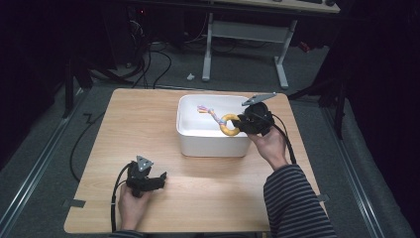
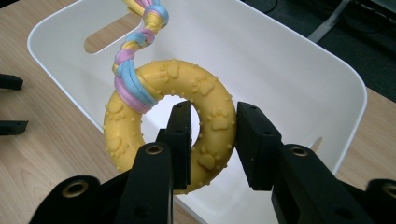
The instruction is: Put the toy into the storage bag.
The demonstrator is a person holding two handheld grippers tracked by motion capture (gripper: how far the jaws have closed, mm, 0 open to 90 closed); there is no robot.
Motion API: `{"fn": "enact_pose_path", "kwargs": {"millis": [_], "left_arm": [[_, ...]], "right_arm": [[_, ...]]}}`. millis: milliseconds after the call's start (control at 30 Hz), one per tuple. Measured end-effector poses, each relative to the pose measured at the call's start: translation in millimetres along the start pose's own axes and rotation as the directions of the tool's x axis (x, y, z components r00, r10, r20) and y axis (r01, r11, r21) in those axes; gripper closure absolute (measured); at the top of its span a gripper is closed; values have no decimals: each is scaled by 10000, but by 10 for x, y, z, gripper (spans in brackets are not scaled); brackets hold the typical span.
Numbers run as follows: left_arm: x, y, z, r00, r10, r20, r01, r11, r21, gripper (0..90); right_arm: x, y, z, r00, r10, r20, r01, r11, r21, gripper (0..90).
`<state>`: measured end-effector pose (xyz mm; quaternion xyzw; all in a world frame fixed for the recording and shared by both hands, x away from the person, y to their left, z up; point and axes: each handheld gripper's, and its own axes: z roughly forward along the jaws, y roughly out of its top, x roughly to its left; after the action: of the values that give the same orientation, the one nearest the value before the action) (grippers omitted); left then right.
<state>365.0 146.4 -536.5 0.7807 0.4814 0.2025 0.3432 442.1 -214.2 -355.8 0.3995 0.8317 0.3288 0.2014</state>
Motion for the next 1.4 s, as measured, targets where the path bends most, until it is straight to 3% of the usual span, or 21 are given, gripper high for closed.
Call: {"fn": "enact_pose_path", "kwargs": {"millis": [300, 900, 1400], "left_arm": [[2, 0, -1, 10000, -7, 8, 7, 10000, 2, 178], [2, -1, 0, 10000, -15, 2, 15, 10000, -20, 179], [2, -1, 0, 10000, -14, 4, 14, 10000, -18, 179]], "right_arm": [[-23, 15, 94, 9997, 255, 57, -256, 9996, 123, 679], [54, 58, 375, 9999, 123, -6, -122, 9965, 821, 678], [110, 49, 463, 9999, 11, -168, 11, 9917, 1289, 676]]}}
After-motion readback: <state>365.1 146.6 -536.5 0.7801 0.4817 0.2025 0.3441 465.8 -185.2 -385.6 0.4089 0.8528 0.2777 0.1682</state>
